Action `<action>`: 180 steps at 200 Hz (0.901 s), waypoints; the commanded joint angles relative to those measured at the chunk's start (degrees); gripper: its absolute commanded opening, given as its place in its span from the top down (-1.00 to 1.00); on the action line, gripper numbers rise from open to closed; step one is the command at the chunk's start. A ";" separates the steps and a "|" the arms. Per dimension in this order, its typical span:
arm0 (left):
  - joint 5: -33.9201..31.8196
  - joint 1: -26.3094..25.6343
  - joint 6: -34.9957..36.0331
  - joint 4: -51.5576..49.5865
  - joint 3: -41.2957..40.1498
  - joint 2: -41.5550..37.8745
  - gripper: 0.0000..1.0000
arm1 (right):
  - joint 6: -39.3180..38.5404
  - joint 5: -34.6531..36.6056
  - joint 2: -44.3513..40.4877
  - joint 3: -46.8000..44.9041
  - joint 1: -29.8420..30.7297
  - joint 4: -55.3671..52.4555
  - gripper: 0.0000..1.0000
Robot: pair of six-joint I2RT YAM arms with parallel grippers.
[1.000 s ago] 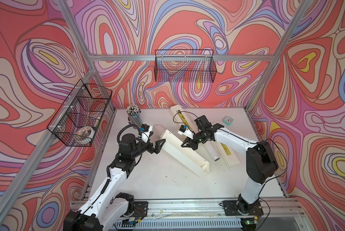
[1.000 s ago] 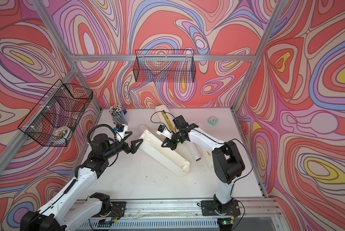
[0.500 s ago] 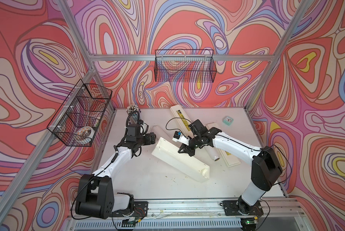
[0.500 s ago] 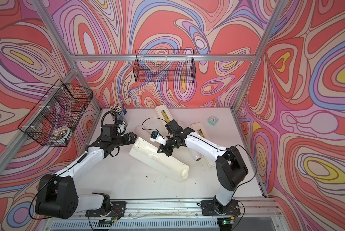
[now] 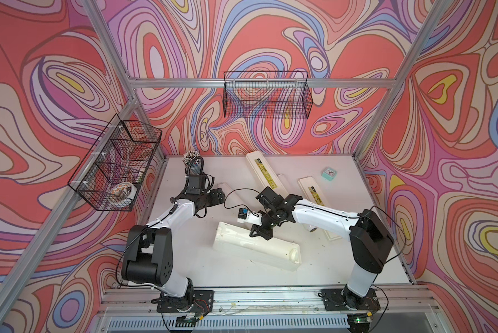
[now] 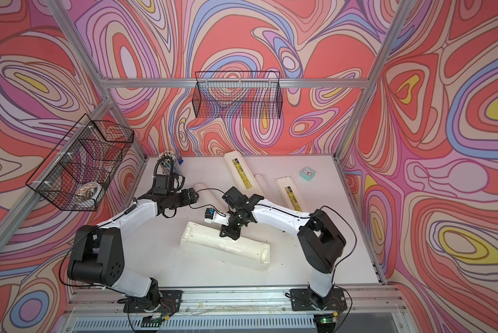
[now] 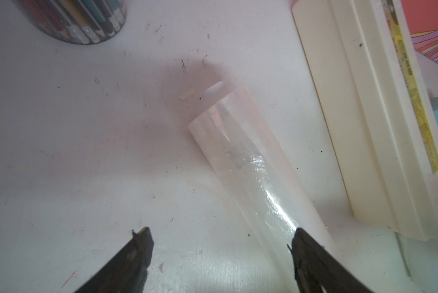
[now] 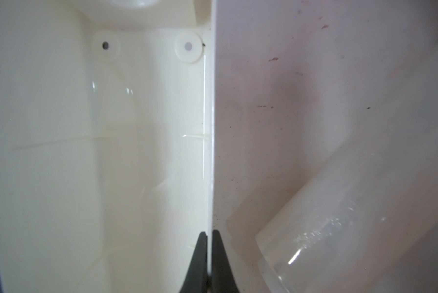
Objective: Put plastic wrap rolls into dispensers
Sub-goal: Place the plastic wrap cutting box at the center of the board.
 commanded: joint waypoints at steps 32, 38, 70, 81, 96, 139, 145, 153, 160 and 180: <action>-0.23 0.57 -0.56 -2.03 3.16 1.58 -0.73 | 1.44 9.35 4.43 1.55 0.58 0.52 1.00; -0.46 0.66 -0.47 -2.03 3.08 1.58 -0.74 | 1.38 10.36 4.34 1.07 0.59 1.48 1.00; -1.10 1.62 -0.63 -1.85 3.07 1.25 -0.76 | 1.37 12.17 4.79 1.05 0.53 2.56 0.95; -1.13 1.91 -0.55 -1.89 3.16 1.04 -0.76 | 1.85 12.47 4.85 1.30 0.57 2.69 0.71; -1.39 2.05 -0.16 -1.94 3.20 0.57 -0.76 | 2.11 13.22 4.56 1.32 0.59 2.71 0.38; -1.57 2.18 0.77 -2.02 3.29 0.09 -0.78 | 3.44 13.34 3.54 2.74 0.58 1.58 0.01; -1.48 2.17 0.94 -2.07 3.38 0.09 -0.78 | 3.66 12.83 3.21 3.13 0.58 1.24 0.00; -1.68 2.19 1.17 -2.19 3.47 0.01 -0.78 | 3.93 12.02 2.53 3.59 0.59 0.92 -0.04; -1.90 2.26 1.24 -2.25 3.59 -0.15 -0.78 | 4.01 10.87 1.77 3.98 0.59 0.56 -0.05; -1.92 2.63 1.91 -2.78 4.19 -0.37 -0.79 | 5.21 8.67 -0.65 5.06 0.50 0.69 -0.12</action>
